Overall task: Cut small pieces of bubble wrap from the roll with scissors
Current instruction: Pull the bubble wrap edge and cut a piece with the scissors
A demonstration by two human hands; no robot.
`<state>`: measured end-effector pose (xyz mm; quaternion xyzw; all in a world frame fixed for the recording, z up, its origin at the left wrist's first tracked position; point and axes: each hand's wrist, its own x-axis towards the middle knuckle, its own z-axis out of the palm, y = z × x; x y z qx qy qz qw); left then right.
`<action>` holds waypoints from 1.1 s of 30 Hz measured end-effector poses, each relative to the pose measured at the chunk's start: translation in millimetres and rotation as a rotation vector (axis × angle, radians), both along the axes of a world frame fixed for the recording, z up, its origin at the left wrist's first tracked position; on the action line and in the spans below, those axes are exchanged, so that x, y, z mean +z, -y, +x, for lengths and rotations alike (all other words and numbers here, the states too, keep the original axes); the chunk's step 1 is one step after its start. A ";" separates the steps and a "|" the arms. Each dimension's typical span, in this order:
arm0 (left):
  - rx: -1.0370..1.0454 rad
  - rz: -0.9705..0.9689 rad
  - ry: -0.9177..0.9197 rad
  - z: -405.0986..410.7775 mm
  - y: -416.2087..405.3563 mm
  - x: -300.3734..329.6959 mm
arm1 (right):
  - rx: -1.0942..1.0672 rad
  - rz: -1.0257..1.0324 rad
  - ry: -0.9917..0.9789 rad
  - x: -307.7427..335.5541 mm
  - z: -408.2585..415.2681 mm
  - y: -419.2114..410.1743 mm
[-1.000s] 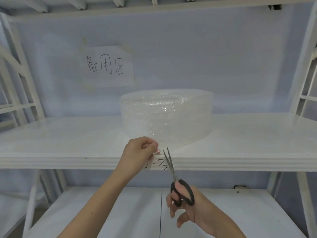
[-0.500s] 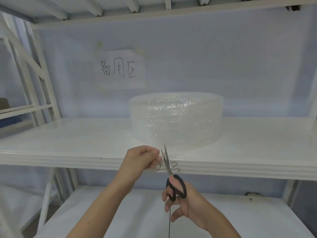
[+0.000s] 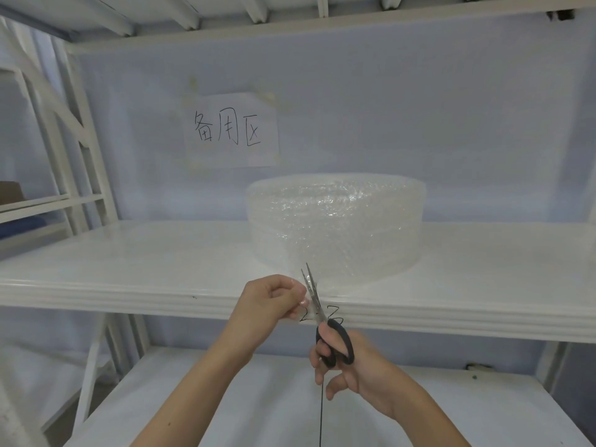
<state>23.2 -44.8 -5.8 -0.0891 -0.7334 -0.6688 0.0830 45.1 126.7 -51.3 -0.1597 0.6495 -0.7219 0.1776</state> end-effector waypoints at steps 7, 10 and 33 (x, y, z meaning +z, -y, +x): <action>-0.011 -0.014 -0.011 1.9 -0.8 -0.9 | -0.013 0.047 -0.051 1.5 1.2 -2.5; -0.062 -0.067 -0.026 3.5 -0.4 -1.8 | -0.021 0.052 -0.068 6.9 1.9 -2.1; 0.045 -0.029 -0.119 -10.0 -5.7 8.3 | -0.055 0.031 -0.074 5.3 -2.2 8.2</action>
